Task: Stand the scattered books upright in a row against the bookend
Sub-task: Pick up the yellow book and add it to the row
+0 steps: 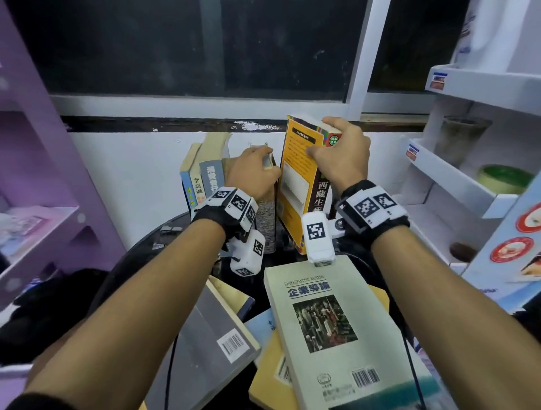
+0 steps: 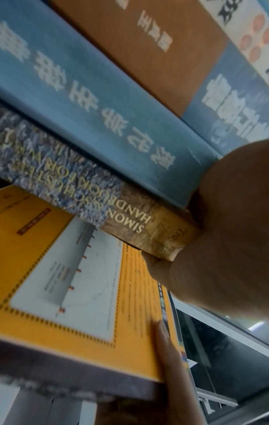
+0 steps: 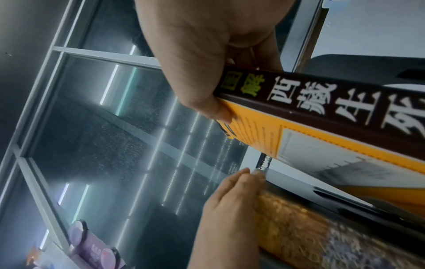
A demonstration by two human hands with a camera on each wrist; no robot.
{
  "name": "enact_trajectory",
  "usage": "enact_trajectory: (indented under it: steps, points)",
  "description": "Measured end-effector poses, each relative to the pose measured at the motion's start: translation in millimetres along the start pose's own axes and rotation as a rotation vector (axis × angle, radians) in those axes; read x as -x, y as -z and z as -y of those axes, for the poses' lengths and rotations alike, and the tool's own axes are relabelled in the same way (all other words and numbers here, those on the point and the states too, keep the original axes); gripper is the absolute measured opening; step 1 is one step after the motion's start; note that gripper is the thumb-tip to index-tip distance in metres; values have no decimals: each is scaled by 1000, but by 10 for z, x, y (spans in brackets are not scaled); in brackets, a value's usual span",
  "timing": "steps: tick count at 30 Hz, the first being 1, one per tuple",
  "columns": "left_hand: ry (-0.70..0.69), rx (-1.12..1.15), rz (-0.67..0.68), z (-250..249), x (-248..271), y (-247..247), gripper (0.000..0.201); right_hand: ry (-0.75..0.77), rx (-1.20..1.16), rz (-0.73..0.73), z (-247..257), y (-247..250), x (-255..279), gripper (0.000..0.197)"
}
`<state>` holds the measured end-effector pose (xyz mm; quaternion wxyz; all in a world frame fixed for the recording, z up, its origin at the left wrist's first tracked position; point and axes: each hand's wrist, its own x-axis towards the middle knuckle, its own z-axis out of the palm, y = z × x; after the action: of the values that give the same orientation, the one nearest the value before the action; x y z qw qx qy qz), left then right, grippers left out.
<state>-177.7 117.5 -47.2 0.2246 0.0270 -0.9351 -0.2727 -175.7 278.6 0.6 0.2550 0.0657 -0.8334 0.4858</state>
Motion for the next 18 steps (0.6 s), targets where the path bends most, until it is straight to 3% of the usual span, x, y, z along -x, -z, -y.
enact_trajectory:
  steps: [4, 10, 18]
  points:
    - [4, 7, -10, 10, 8, -9, 69, 3, 5, -25, -85, -174, 20, 51]
    - [-33, 24, -33, 73, -34, -39, 55, -23, -4, -34, -133, -393, 62, 58]
    - [-85, -14, 78, 75, -24, 60, 69, 2, -17, 4, -198, -499, 81, 53]
